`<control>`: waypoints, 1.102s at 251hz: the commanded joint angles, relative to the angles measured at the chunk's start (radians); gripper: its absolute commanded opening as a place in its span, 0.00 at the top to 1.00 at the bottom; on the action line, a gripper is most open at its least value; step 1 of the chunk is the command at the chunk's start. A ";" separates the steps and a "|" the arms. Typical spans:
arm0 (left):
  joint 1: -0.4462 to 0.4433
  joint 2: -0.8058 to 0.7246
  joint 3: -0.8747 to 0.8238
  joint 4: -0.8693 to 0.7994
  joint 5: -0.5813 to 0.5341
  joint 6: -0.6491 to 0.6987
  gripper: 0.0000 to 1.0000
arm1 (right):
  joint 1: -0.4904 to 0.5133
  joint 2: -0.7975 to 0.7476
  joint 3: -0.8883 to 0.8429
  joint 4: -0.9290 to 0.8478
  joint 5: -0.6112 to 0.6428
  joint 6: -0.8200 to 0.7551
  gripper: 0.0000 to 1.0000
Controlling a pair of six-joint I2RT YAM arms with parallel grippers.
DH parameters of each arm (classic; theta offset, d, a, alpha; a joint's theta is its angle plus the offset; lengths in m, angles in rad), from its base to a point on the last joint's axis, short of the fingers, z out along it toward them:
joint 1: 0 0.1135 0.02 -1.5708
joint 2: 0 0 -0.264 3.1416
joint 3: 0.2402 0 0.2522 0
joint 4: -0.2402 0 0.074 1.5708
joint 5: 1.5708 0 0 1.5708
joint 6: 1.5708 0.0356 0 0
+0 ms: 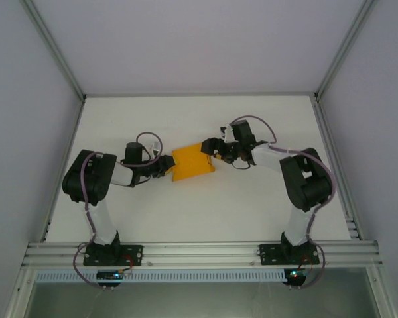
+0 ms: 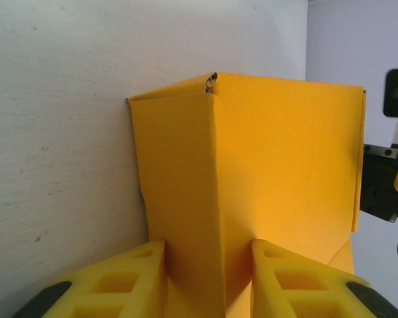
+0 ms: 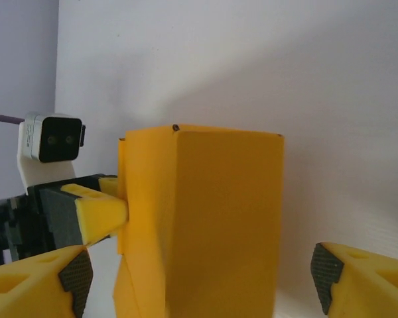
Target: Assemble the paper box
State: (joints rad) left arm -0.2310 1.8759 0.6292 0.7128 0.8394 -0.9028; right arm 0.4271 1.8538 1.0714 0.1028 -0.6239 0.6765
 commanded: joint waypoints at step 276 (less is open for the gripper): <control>-0.550 -0.803 -0.037 -0.345 -0.883 1.179 0.00 | -0.144 -0.384 0.100 -0.558 0.188 0.128 0.58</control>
State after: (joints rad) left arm -0.7238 1.0889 0.6376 0.3542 0.1268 -0.0471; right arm 0.3195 1.5311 1.0870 -0.2527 -0.4831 0.7570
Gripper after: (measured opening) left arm 0.998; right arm 0.436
